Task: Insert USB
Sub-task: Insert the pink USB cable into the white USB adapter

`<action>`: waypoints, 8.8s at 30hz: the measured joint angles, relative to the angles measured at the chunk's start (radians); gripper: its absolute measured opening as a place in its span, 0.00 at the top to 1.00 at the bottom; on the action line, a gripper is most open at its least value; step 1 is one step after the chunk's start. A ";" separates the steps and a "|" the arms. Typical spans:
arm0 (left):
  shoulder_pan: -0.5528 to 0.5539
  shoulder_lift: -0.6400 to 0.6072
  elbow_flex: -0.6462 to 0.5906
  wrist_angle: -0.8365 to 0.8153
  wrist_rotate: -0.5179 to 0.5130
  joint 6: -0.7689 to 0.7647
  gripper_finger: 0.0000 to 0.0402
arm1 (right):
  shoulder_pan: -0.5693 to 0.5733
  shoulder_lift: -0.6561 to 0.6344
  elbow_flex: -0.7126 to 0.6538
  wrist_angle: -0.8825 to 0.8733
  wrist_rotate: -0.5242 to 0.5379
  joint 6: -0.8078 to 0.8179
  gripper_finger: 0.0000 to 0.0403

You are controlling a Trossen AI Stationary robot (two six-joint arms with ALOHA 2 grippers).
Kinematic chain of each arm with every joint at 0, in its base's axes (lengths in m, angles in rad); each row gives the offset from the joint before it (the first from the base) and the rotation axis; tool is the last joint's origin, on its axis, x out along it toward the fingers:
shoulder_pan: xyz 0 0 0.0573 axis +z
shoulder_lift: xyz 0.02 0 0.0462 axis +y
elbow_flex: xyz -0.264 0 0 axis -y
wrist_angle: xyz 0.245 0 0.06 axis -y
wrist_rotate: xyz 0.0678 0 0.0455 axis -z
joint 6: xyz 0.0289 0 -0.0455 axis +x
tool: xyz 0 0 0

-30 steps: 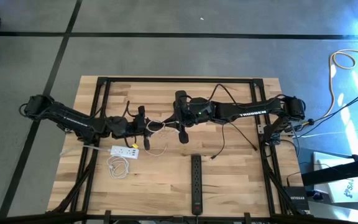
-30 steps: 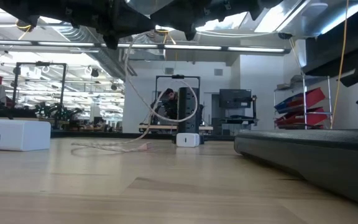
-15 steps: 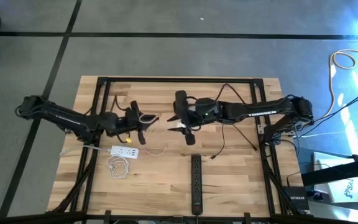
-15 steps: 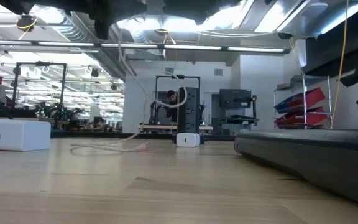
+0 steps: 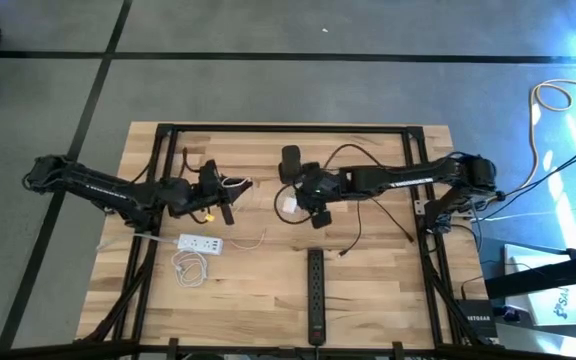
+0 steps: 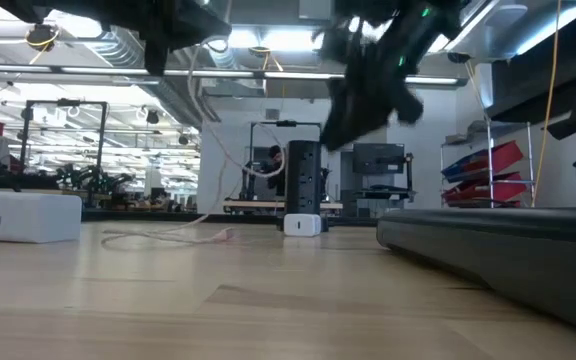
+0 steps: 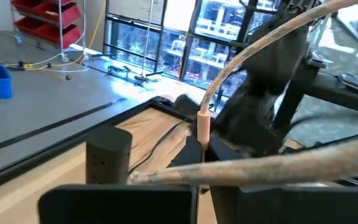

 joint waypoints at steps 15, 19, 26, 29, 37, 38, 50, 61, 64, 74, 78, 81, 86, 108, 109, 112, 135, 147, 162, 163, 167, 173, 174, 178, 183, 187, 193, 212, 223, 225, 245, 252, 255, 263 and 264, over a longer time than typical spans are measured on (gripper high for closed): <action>0.046 -0.002 0.000 -0.055 0.057 -0.001 1.00 | 0.050 0.324 0.319 -0.215 0.084 -0.498 0.37; 0.046 -0.005 0.000 -0.067 0.056 0.000 1.00 | 0.048 0.370 0.381 -0.271 0.110 -0.640 0.34; 0.046 -0.023 0.000 -0.075 0.056 -0.001 1.00 | 0.047 0.437 0.398 -0.332 0.167 -0.768 0.41; 0.046 -0.025 0.000 -0.071 0.056 -0.005 1.00 | 0.047 0.459 0.398 -0.305 0.156 -0.771 0.43; 0.046 -0.024 0.000 -0.074 0.056 -0.018 1.00 | 0.047 0.459 0.398 -0.276 0.113 -0.794 0.44; 0.046 -0.024 0.000 -0.073 0.056 -0.018 1.00 | 0.047 0.459 0.398 -0.275 0.106 -0.794 0.46; 0.046 -0.024 0.000 -0.073 0.056 -0.018 1.00 | 0.047 0.459 0.398 -0.277 0.089 -0.763 0.53; 0.046 -0.024 0.000 -0.072 0.056 -0.004 1.00 | 0.061 0.457 0.398 -0.332 0.051 -0.726 0.53; 0.045 -0.024 0.000 -0.073 0.068 -0.007 1.00 | 0.068 0.457 0.398 -0.340 0.048 -0.727 0.54; 0.046 -0.024 0.000 -0.073 0.087 -0.011 1.00 | 0.074 0.455 0.398 -0.374 0.006 -0.608 0.51; 0.046 -0.024 0.000 -0.072 0.088 -0.010 1.00 | 0.090 0.457 0.397 -0.407 -0.013 -0.586 0.49; 0.046 -0.024 0.000 -0.073 0.089 -0.011 1.00 | 0.105 0.457 0.397 -0.427 -0.019 -0.559 0.49; 0.046 -0.024 0.000 -0.073 0.089 -0.011 1.00 | 0.108 0.457 0.397 -0.436 -0.036 -0.526 0.50; 0.046 -0.024 0.000 -0.069 0.090 -0.020 1.00 | 0.107 0.457 0.400 -0.490 -0.097 -0.378 0.56; 0.046 -0.024 0.000 -0.069 0.090 -0.021 1.00 | 0.106 0.458 0.408 -0.500 -0.102 -0.355 0.57; 0.046 -0.024 0.000 -0.062 0.090 -0.023 1.00 | 0.107 0.462 0.461 -0.540 -0.154 -0.282 0.59; -0.024 -0.024 -0.001 -0.077 0.059 -0.139 1.00 | 0.168 0.343 0.538 0.229 -0.710 0.077 0.59; -0.110 -0.024 -0.002 -0.046 0.041 -0.070 1.00 | 0.143 0.333 0.310 0.576 -0.516 0.293 0.58; -0.195 -0.024 -0.002 -0.035 0.029 0.092 1.00 | 0.145 0.260 0.156 0.713 -0.319 0.368 0.58; -0.204 -0.024 -0.002 -0.035 0.022 0.111 1.00 | 0.145 0.248 0.140 0.712 -0.300 0.373 0.58; -0.239 -0.024 -0.002 -0.034 -0.027 0.164 1.00 | 0.145 0.220 0.074 0.823 -0.248 0.405 0.58; -0.265 -0.024 0.000 -0.011 -0.066 0.192 1.00 | 0.145 0.204 0.004 1.006 -0.196 0.465 0.58; -0.266 -0.024 0.000 -0.008 -0.066 0.192 1.00 | 0.145 0.202 0.000 1.006 -0.196 0.471 0.58; -0.263 -0.023 0.000 -0.017 -0.069 0.188 1.00 | 0.145 0.204 0.000 1.021 -0.182 0.485 0.58; -0.263 -0.020 0.000 -0.014 -0.069 0.188 1.00 | 0.145 0.204 0.001 1.059 -0.163 0.518 0.58; -0.249 -0.020 0.000 -0.012 -0.072 0.192 1.00 | 0.145 0.204 0.001 1.065 -0.163 0.521 0.58; -0.242 -0.020 0.000 -0.009 -0.072 0.196 1.00 | 0.145 0.205 0.001 1.078 -0.163 0.521 0.58; -0.227 0.011 0.000 0.045 -0.041 0.219 1.00 | 0.145 0.207 0.001 1.099 -0.156 0.521 0.58; -0.227 0.011 0.000 0.038 -0.049 0.214 1.00 | 0.143 0.207 0.001 1.100 -0.153 0.511 0.58; -0.228 0.011 0.000 0.036 -0.050 0.213 1.00 | 0.143 0.207 0.001 1.100 -0.153 0.509 0.58; -0.228 0.011 0.000 0.036 -0.053 0.214 1.00 | 0.143 0.207 0.001 1.100 -0.163 0.516 0.58; -0.230 0.011 0.000 0.038 -0.054 0.217 1.00 | 0.138 0.207 -0.010 1.114 -0.165 0.514 0.58; -0.230 0.011 -0.001 0.035 -0.054 0.213 1.00 | 0.130 0.206 -0.030 1.140 -0.163 0.519 0.58; -0.230 0.011 -0.002 0.039 -0.071 0.217 1.00 | 0.131 0.206 -0.041 1.169 -0.211 0.545 0.58; -0.230 0.011 -0.002 0.040 -0.071 0.217 1.00 | 0.131 0.206 -0.041 1.170 -0.219 0.546 0.58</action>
